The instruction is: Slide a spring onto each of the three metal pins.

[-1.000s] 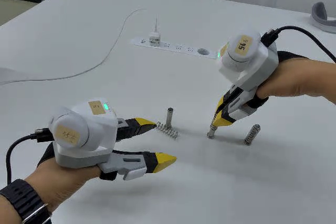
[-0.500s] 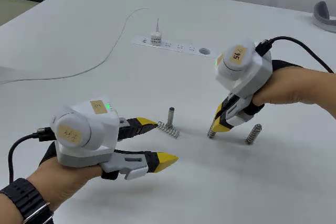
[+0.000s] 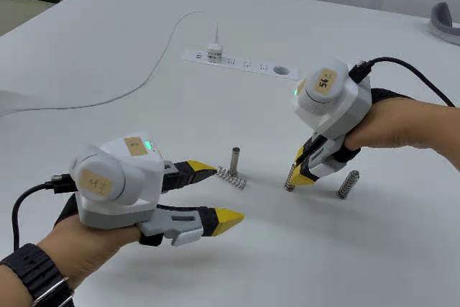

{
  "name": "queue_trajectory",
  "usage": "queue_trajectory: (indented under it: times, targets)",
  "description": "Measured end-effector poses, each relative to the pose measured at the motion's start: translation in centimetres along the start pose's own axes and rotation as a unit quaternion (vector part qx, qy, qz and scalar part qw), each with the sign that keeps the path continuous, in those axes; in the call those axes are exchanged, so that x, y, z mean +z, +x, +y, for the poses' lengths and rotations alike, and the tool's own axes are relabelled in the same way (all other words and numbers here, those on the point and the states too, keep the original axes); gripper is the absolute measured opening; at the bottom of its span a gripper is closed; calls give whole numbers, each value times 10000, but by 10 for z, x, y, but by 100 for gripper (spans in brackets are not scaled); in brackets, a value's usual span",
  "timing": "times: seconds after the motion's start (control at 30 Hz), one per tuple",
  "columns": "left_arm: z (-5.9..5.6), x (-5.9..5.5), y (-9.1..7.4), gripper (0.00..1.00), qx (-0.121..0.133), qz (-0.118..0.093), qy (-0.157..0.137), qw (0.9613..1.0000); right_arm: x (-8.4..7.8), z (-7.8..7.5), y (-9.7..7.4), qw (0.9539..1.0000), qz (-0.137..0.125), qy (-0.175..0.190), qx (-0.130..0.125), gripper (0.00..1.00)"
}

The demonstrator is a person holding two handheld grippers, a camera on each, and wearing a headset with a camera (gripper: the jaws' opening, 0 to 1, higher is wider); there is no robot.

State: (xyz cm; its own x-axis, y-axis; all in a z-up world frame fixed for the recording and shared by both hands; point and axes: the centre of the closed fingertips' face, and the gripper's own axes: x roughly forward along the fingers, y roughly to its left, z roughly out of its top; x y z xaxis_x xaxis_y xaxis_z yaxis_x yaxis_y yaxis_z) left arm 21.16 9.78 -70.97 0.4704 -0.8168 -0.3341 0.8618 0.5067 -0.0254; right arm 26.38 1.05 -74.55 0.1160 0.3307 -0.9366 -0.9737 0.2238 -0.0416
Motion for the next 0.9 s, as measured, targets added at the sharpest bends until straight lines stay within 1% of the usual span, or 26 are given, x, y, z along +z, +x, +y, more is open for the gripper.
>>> queue_trajectory:
  times: [0.33, 0.6, 0.9]
  targets:
    - [1, 0, 0, 49, 5, 3, 12, 10000, 2, -2, -4, 9999, -93, -19, -82, 19]
    - [1, 0, -1, 49, 14, 7, 7, 10000, 10, -2, -8, 9996, -213, -69, -176, 23]
    - [0, 2, -2, 49, 30, 13, 17, 10000, 21, 0, -7, 9992, -339, -130, -186, 23]
